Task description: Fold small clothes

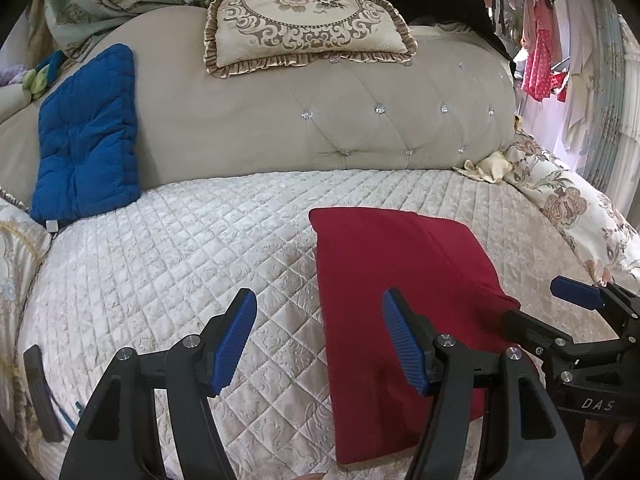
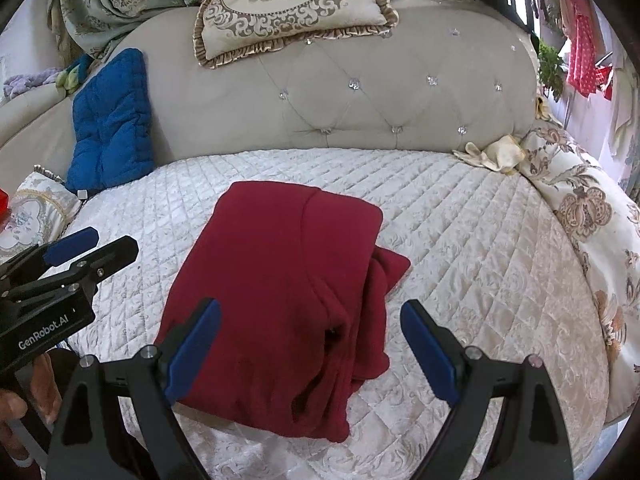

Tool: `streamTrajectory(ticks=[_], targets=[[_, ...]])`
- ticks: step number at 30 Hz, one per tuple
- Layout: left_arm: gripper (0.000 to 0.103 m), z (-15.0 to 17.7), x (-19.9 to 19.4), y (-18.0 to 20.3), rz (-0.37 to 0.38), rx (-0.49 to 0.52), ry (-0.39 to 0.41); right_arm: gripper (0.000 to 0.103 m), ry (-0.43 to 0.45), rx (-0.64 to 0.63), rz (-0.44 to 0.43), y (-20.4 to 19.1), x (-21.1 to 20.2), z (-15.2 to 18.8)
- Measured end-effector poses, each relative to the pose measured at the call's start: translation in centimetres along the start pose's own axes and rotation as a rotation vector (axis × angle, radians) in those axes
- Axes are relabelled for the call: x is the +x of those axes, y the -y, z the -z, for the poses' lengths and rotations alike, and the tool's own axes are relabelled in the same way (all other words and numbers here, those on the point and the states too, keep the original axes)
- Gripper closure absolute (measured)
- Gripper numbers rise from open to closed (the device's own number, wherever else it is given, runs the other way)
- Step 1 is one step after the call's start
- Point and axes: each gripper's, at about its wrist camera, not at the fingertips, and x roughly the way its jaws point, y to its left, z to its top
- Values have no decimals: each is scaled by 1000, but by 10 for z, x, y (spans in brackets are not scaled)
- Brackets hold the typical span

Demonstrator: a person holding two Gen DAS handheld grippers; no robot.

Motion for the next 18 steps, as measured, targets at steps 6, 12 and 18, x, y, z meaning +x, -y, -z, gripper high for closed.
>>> streamTrajectory(ticks=[6,12,18], targets=[[59,0,3,1,6,-5,-7,10,-2,13,5,3,1,-2],[59,1,4,1,1,-2,-6,10,-9,25,4,5,3,-2],[59,2,6,2,0,-3,-8,10,-10,22,3,4,5,-2]])
